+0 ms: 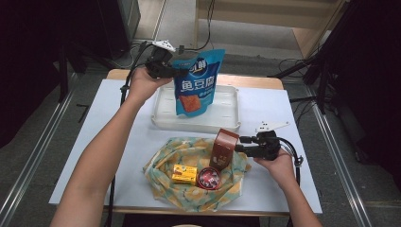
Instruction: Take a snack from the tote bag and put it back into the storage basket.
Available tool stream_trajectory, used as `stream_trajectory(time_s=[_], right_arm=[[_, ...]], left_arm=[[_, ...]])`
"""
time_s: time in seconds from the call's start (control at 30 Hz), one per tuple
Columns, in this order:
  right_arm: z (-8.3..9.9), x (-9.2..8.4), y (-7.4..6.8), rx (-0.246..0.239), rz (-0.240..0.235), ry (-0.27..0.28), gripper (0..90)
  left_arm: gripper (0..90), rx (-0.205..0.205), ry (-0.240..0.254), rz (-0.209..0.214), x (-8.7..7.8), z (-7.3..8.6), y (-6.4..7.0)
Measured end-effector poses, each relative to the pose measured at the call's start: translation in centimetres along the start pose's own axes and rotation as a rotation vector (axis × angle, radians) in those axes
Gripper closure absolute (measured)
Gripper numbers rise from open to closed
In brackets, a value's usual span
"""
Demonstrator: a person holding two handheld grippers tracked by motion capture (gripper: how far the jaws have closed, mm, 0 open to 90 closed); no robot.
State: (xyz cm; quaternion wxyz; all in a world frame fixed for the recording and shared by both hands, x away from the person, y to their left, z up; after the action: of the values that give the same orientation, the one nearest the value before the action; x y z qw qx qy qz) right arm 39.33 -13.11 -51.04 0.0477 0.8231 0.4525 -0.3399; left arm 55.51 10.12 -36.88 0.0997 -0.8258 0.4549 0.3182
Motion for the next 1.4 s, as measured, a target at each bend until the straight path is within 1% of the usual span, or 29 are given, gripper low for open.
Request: stream_trajectory(time_s=[0.07,0.13,0.2,0.23,0.27,0.3,0.4,0.43,0.47,0.5,0.53,0.6,0.67,0.73,0.8,0.87,1.0,1.03,1.1,1.2,1.23,1.27,1.3,1.37,1.4], right_arm=[[0.0,0.0,0.0,0.0,0.0,0.0,50.5],[0.0,0.0,0.1,0.001,-0.001,0.001,50.5],[0.0,0.0,0.1,0.002,-0.001,0.0,50.5],[0.0,0.0,0.0,0.001,-0.001,0.002,50.5],[0.0,0.0,0.0,0.0,-0.001,0.002,50.5],[0.0,0.0,0.0,0.0,-0.002,0.003,50.5],[0.0,0.0,0.1,0.0,-0.002,0.003,50.5],[0.0,0.0,0.1,-0.001,-0.004,0.004,50.5],[0.0,-0.1,0.2,-0.001,-0.003,0.003,50.5],[0.0,-0.1,0.2,0.002,-0.003,0.005,50.5],[0.0,-0.1,0.2,0.003,-0.002,0.006,50.5],[0.0,-0.1,0.2,0.003,-0.001,0.006,50.5],[0.0,-0.1,0.3,0.003,-0.001,0.006,50.5],[0.0,-0.1,0.3,0.004,-0.001,0.005,50.6],[-0.1,-0.1,0.3,0.002,0.001,0.004,50.7],[-0.1,0.0,0.3,0.003,0.001,0.004,50.7],[-0.1,0.0,0.4,0.005,-0.001,0.005,50.7],[-0.1,0.0,0.4,0.002,-0.001,0.006,50.7],[-0.2,0.0,0.4,0.001,-0.001,0.006,50.6],[-0.2,0.1,0.4,0.002,-0.003,0.007,50.7],[-0.2,0.1,0.4,0.003,-0.003,0.007,50.7],[-0.2,0.1,0.4,0.003,-0.004,0.008,50.7],[-0.3,0.1,0.4,0.001,-0.004,0.006,50.7],[-0.3,0.2,0.4,0.0,-0.004,0.005,50.7],[-0.3,0.2,0.4,-0.003,-0.004,0.007,50.7]], left_arm=[[84.8,-0.014,0.007,0.009,-0.1,0.1,0.0],[81.0,-0.027,0.012,0.018,-0.1,0.2,0.0],[77.2,-0.006,0.01,0.009,-0.1,0.4,0.2],[74.5,-0.004,0.003,0.008,-0.1,0.6,0.3],[74.3,-0.003,-0.008,0.019,-0.1,0.8,0.4],[73.4,-0.005,-0.017,0.024,0.0,1.0,0.4],[67.0,-0.018,-0.005,0.042,-0.2,1.4,0.5],[65.7,-0.026,-0.012,0.049,-0.2,1.6,0.5],[63.8,-0.033,-0.021,0.051,-0.3,1.8,0.5],[62.9,-0.034,-0.017,0.049,-0.4,2.0,0.5],[62.8,-0.027,-0.009,0.042,-0.5,2.2,0.5],[62.6,-0.038,-0.007,0.046,-0.6,2.6,0.4],[61.9,-0.051,-0.027,0.054,-0.7,3.2,0.3],[61.7,-0.054,-0.011,0.05,-0.8,3.6,0.3],[61.5,-0.064,-0.013,0.055,-0.9,4.1,0.3],[61.3,-0.07,-0.028,0.061,-0.9,4.6,0.4],[60.9,-0.081,-0.02,0.065,-0.7,5.3,0.6],[60.7,-0.083,-0.023,0.068,-0.7,5.6,0.7],[60.7,-0.091,-0.045,0.073,-0.5,6.0,0.8],[60.5,-0.081,-0.027,0.067,-0.4,6.4,1.0],[60.6,-0.084,-0.021,0.068,-0.3,6.6,1.1],[60.5,-0.086,-0.025,0.071,-0.3,6.8,1.1],[60.4,-0.093,-0.03,0.066,-0.2,7.1,1.0],[60.3,-0.104,-0.02,0.066,0.0,7.5,0.9],[60.4,-0.113,-0.023,0.067,0.1,7.8,0.9]])
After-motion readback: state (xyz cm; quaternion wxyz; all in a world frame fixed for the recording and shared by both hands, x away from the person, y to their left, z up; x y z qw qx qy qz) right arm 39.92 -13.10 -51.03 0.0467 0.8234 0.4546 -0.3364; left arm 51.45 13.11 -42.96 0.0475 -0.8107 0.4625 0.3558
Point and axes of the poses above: each handheld gripper's, and its own axes: x roughly forward along the jaws, z roughly out of its underside, y roughly to its right, the point moved 10 cm from there along x, roughly forward along the jaws, and after that the axes turned 2 degrees about -x, right-handed, at the moved point
